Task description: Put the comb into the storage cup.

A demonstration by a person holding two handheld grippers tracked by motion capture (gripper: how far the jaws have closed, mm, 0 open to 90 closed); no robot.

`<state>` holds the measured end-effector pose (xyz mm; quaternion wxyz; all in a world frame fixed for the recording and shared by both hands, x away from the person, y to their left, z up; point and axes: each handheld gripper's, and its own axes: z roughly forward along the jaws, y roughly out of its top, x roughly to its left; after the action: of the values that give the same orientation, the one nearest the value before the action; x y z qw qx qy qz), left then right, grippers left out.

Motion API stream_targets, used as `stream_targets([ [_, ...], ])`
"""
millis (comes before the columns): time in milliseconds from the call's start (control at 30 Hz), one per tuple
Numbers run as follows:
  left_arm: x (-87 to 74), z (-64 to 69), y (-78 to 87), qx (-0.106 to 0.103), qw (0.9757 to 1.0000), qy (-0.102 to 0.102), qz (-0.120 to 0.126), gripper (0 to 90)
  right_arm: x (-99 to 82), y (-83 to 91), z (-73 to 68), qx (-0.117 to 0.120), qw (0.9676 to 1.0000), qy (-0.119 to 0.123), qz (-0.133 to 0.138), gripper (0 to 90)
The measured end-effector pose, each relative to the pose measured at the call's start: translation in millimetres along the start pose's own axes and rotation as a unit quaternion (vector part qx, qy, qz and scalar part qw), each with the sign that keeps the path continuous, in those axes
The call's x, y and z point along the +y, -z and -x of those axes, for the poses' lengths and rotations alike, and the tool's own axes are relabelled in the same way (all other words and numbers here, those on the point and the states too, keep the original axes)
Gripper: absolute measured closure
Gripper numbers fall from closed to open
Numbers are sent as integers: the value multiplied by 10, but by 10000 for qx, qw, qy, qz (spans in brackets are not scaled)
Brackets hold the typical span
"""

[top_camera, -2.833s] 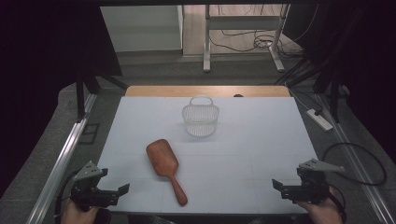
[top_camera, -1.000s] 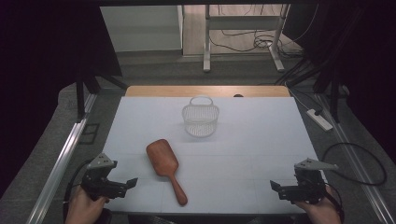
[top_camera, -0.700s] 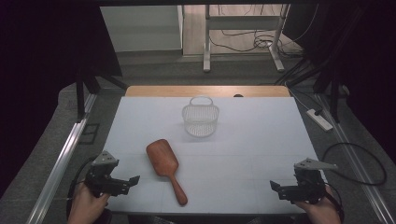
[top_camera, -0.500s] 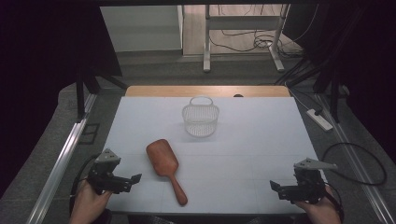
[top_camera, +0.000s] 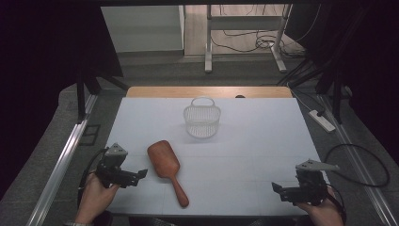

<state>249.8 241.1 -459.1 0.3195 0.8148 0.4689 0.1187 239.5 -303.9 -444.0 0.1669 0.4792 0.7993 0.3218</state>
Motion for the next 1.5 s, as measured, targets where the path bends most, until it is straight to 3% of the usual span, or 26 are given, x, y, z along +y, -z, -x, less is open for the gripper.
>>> stream_targets([
  [400, 151, -12, -136, 120, 9996, -177, -178, 0, 3, -7, 2, 2, 10000, 9, -48, 0],
  [1500, 567, 23, -451, 11, 9982, -415, -442, 0, 7, -22, 2, 7, 9999, 12, -119, 0],
])
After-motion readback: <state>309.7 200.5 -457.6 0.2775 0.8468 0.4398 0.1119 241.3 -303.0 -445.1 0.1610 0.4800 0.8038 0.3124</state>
